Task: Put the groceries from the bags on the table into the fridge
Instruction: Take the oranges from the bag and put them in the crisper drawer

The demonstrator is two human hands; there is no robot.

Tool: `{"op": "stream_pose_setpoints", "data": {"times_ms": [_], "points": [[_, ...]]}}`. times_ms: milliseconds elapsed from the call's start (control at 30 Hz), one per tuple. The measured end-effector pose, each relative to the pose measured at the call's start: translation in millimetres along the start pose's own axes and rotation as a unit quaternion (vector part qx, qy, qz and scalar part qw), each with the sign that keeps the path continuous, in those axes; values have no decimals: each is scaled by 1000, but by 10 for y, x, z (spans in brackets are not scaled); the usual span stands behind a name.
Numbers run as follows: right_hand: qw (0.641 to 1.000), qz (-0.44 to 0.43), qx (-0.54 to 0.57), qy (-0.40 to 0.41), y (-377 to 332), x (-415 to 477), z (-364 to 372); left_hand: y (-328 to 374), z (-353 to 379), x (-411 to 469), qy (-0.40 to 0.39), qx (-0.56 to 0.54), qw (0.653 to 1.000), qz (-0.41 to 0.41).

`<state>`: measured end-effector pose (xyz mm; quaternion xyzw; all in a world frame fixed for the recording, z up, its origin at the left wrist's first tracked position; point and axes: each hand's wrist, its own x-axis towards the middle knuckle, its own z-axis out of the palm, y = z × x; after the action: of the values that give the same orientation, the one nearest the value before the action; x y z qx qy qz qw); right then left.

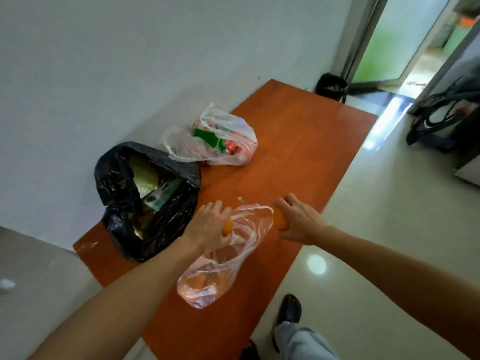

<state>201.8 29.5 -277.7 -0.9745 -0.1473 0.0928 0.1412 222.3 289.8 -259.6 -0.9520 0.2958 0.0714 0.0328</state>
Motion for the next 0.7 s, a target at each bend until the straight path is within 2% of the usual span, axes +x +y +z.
{"op": "stream_pose_setpoints", "data": {"times_ms": [167, 333, 500, 700], "points": [[995, 76, -34, 51, 478, -451, -561, 474, -561, 450, 91, 45, 993, 55], [980, 150, -61, 115, 1101, -1111, -1053, 1283, -981, 1049, 108, 83, 982, 133], [960, 230, -75, 142, 1985, -1962, -1398, 2461, -1243, 1723, 97, 123, 962, 223], [938, 294, -95, 155, 3202, -2949, -1767, 4088, -1428, 2510, 116, 67, 945, 297]]}}
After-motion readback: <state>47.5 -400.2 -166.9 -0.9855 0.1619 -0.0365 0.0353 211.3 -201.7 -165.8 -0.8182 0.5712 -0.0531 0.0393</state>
